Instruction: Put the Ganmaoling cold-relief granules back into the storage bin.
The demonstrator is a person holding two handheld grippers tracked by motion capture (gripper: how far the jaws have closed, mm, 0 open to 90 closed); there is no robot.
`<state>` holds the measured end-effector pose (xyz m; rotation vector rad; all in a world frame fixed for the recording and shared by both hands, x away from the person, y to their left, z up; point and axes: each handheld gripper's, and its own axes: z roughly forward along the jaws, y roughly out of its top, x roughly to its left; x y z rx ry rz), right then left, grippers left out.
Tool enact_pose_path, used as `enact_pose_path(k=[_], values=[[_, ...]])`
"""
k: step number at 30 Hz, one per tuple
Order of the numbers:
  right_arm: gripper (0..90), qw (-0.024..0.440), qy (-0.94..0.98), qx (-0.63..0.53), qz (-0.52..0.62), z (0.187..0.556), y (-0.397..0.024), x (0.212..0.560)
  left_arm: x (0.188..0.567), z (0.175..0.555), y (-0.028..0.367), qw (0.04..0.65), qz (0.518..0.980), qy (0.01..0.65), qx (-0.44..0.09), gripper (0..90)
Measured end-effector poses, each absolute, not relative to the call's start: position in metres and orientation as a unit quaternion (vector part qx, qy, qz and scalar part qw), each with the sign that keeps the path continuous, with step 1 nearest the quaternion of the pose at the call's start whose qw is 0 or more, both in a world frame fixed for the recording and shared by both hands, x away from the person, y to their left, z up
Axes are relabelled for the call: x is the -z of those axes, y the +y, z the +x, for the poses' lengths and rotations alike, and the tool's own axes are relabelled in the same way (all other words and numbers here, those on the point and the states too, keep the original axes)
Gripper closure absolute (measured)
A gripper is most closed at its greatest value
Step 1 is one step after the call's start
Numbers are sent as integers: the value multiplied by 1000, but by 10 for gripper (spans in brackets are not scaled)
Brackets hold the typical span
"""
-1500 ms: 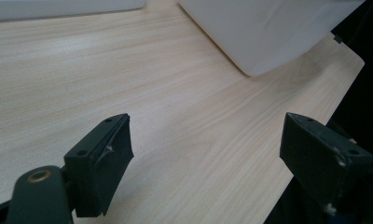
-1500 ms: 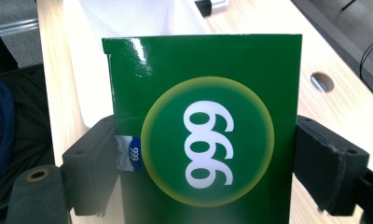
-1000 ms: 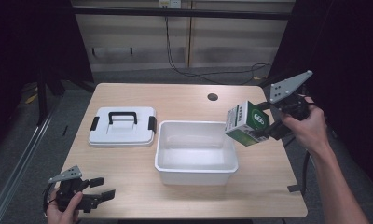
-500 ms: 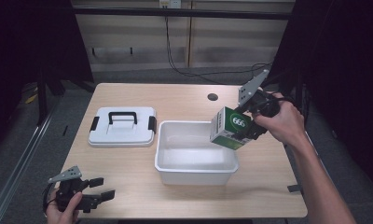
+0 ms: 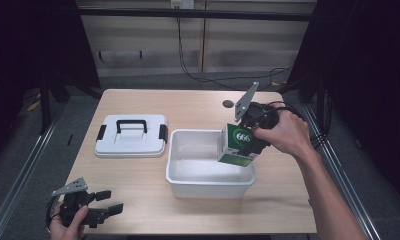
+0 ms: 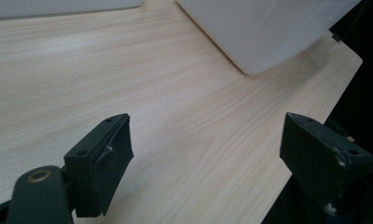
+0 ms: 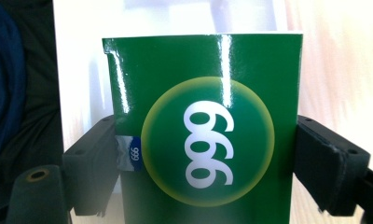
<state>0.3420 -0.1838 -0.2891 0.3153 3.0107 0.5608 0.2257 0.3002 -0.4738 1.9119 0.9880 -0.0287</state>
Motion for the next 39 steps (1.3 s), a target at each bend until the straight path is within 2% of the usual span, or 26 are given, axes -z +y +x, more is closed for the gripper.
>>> enact_pose_path(k=[16, 39], values=[[158, 9, 990, -112, 81, 355, -154, 322, 474, 226, 300, 475, 782, 404, 13, 169], [156, -2, 997, -37, 63, 365, -137, 358, 474, 225, 299, 474, 782, 405, 14, 168]])
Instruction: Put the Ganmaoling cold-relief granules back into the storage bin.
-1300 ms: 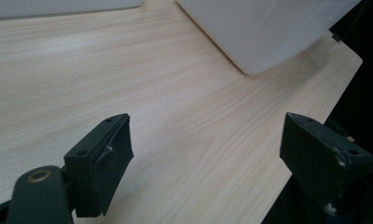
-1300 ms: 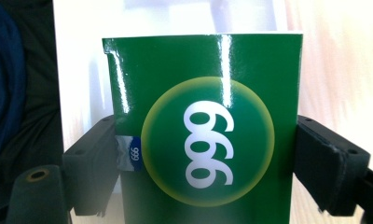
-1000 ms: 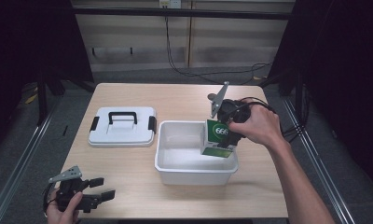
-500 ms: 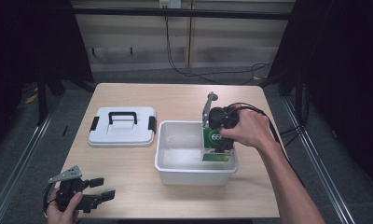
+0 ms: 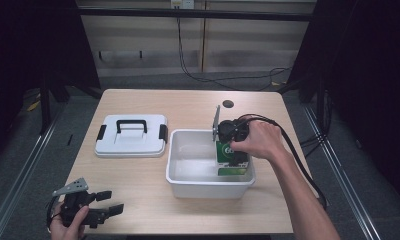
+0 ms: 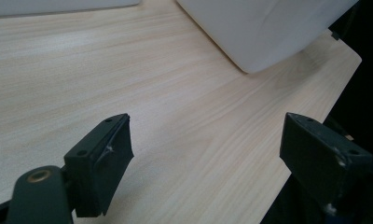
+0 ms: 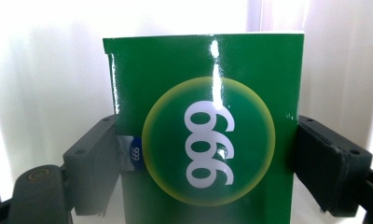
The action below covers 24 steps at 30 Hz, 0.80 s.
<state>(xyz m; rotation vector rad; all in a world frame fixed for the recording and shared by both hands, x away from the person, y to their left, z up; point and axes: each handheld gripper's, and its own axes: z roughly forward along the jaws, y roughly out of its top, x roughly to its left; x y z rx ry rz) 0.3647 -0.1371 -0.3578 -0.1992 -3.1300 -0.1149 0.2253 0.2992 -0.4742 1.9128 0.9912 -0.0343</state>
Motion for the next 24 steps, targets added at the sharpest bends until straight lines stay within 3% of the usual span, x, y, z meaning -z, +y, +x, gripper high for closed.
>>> enact_pose_path(k=[24], values=[[149, 14, -997, 33, -72, 367, -142, 378, 474, 225, 299, 474, 782, 405, 14, 169]])
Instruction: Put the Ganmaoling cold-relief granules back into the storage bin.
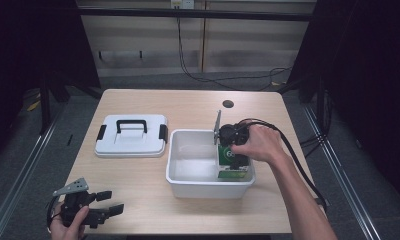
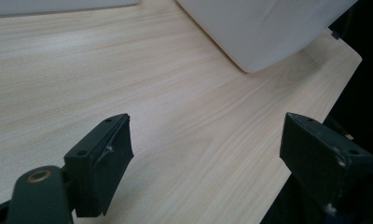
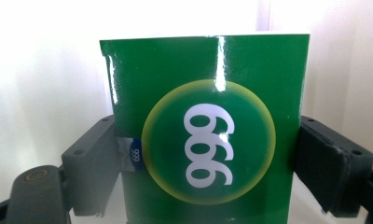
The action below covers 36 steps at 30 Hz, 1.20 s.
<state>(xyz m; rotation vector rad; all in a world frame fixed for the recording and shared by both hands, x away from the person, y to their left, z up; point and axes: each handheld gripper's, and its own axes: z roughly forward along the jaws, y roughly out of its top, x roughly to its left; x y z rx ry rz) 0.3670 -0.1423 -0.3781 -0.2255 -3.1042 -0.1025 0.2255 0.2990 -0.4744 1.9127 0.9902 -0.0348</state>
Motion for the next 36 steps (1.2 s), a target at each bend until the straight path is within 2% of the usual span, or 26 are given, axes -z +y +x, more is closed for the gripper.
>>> enact_pose_path(k=[16, 36], values=[[143, 21, -997, 19, -73, 369, -138, 398, 474, 226, 299, 474, 782, 405, 14, 168], [135, 9, -997, 14, -71, 369, -137, 410, 475, 226, 299, 473, 783, 404, 14, 168]])
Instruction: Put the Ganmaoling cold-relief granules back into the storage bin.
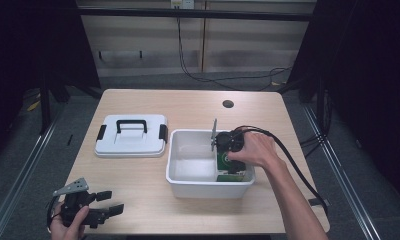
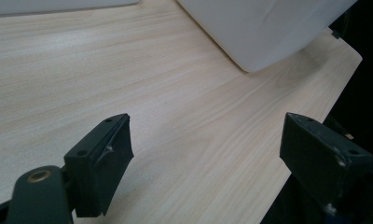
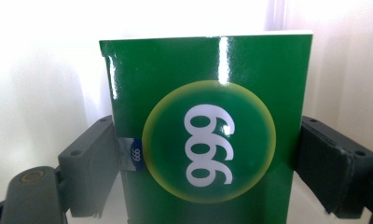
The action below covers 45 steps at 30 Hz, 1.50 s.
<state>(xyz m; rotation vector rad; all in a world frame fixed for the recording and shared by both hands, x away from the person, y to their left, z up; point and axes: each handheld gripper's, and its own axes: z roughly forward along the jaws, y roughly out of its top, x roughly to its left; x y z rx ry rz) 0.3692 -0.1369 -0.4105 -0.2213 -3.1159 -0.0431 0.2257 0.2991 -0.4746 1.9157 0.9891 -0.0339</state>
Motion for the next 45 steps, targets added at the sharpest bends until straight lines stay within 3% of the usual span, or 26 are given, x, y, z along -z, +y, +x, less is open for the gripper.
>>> enact_pose_path(k=[23, 45], values=[[93, 24, -996, 36, -80, 370, -143, 406, 474, 225, 299, 473, 783, 404, 14, 168], [98, 5, -992, 87, -90, 367, -157, 386, 474, 225, 299, 473, 783, 404, 11, 168]])
